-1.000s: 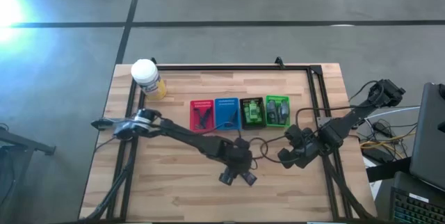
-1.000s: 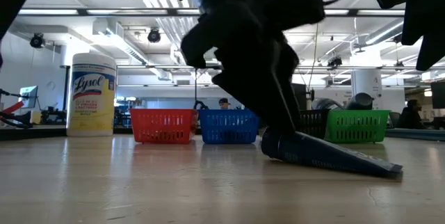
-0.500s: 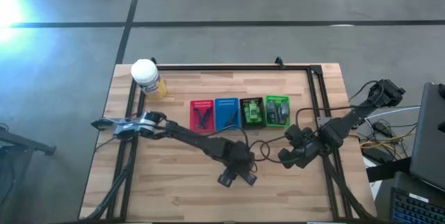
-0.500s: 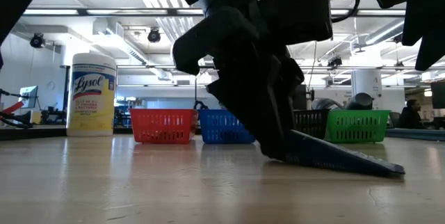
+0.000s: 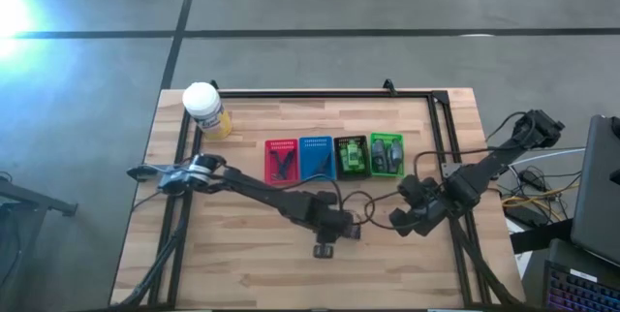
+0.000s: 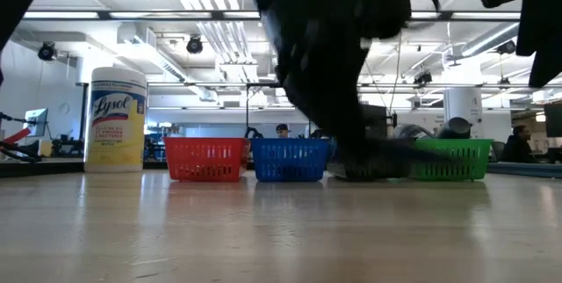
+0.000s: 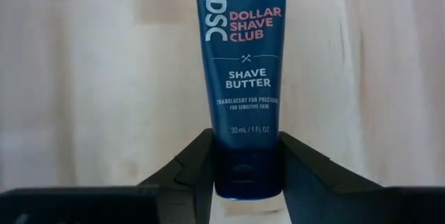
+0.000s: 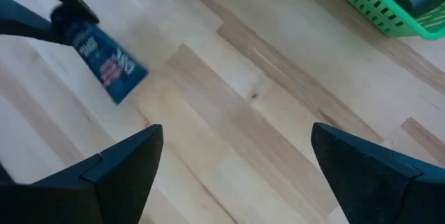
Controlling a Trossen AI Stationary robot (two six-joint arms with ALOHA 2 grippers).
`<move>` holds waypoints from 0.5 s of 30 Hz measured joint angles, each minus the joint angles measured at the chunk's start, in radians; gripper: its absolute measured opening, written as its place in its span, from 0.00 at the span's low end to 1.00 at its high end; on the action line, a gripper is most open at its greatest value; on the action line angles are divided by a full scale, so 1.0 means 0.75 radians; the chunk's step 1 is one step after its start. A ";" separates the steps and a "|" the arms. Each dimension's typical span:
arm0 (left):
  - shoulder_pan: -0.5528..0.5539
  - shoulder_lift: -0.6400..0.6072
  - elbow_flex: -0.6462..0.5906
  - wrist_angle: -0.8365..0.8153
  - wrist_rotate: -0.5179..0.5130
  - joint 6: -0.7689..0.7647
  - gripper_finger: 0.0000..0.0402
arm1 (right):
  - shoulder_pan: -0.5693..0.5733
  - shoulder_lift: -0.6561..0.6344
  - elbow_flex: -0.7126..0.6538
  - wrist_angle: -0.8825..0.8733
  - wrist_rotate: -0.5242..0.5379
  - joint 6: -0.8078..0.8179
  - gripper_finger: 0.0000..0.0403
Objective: Pick & Place Travel size toiletries
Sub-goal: Put the shaving cream into the blue basket
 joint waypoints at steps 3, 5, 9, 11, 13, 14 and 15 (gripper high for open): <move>-0.029 -0.063 0.000 -0.003 -0.155 -0.301 0.32 | 0.036 -0.013 0.003 -0.002 0.029 0.042 0.90; -0.047 -0.101 -0.004 -0.032 -0.270 -0.501 0.32 | 0.063 -0.024 0.003 -0.011 0.070 0.087 0.90; -0.054 -0.201 -0.050 -0.089 -0.442 -0.877 0.32 | 0.096 -0.048 0.000 -0.059 0.128 0.183 0.90; -0.052 -0.270 -0.086 -0.097 -0.564 -1.050 0.32 | 0.097 -0.057 -0.001 -0.077 0.143 0.221 0.90; -0.037 -0.345 -0.136 -0.095 -0.693 -1.206 0.32 | 0.097 -0.064 -0.002 -0.079 0.148 0.226 0.90; -0.027 -0.386 -0.169 -0.091 -0.742 -1.267 0.32 | 0.097 -0.064 -0.002 -0.076 0.153 0.219 0.90; -0.009 -0.419 -0.207 -0.088 -0.782 -1.320 0.32 | 0.097 -0.064 -0.002 -0.076 0.154 0.217 0.90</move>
